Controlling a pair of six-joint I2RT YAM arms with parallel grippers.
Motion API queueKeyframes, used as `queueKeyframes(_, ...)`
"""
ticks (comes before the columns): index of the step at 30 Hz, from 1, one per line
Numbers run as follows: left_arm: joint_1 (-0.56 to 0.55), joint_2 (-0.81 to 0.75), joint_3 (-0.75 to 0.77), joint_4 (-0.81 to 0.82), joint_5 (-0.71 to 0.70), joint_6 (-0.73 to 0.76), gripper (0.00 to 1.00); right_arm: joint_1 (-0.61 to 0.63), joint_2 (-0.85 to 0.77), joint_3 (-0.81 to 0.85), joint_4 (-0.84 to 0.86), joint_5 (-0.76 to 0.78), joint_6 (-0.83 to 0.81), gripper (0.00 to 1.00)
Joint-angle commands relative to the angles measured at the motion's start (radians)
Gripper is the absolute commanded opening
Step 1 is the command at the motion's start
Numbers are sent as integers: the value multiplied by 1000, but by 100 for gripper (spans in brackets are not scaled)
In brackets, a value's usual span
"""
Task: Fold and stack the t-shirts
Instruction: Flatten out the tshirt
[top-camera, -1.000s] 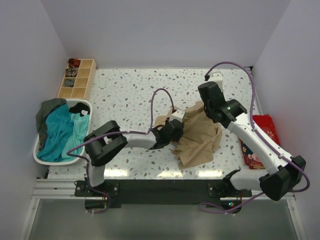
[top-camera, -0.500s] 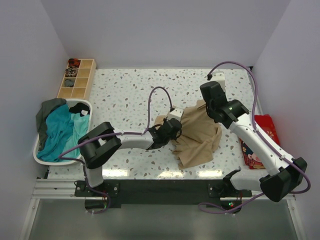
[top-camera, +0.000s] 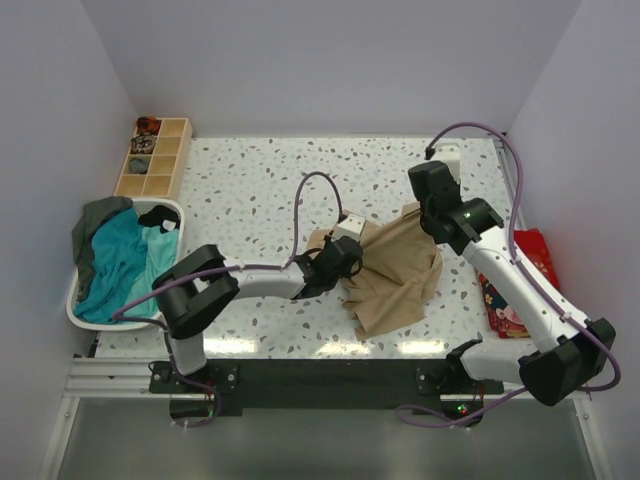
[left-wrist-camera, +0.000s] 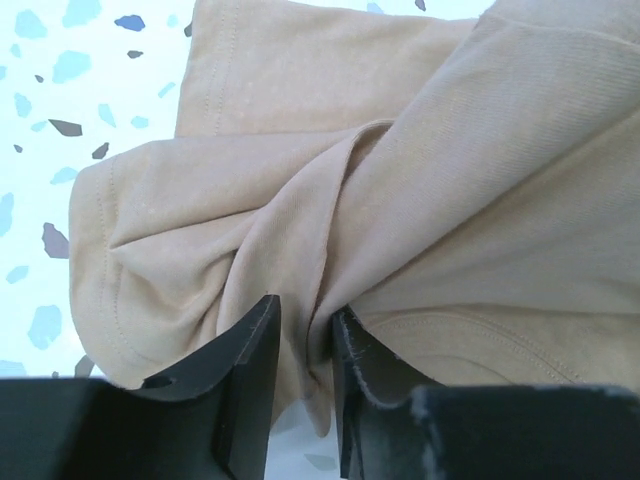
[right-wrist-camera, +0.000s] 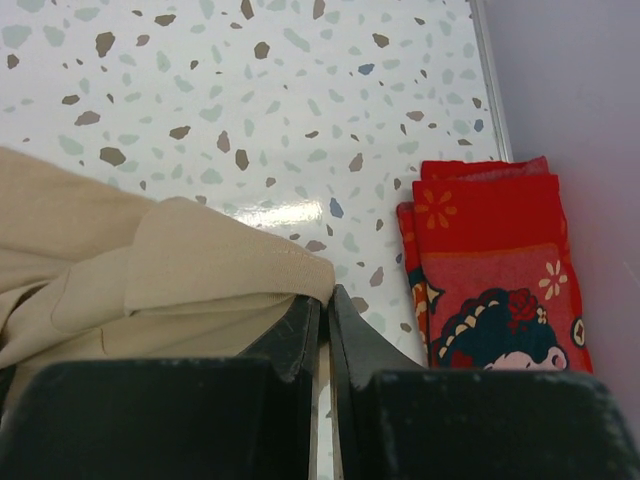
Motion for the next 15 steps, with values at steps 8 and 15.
queueKeyframes(8,11,-63,-24,-7,-7,34,41,-26,-43,-8,16,42,-15,3)
queueKeyframes(15,12,-166,-132,94,111,98,66,-42,-40,-1,21,39,-24,4)
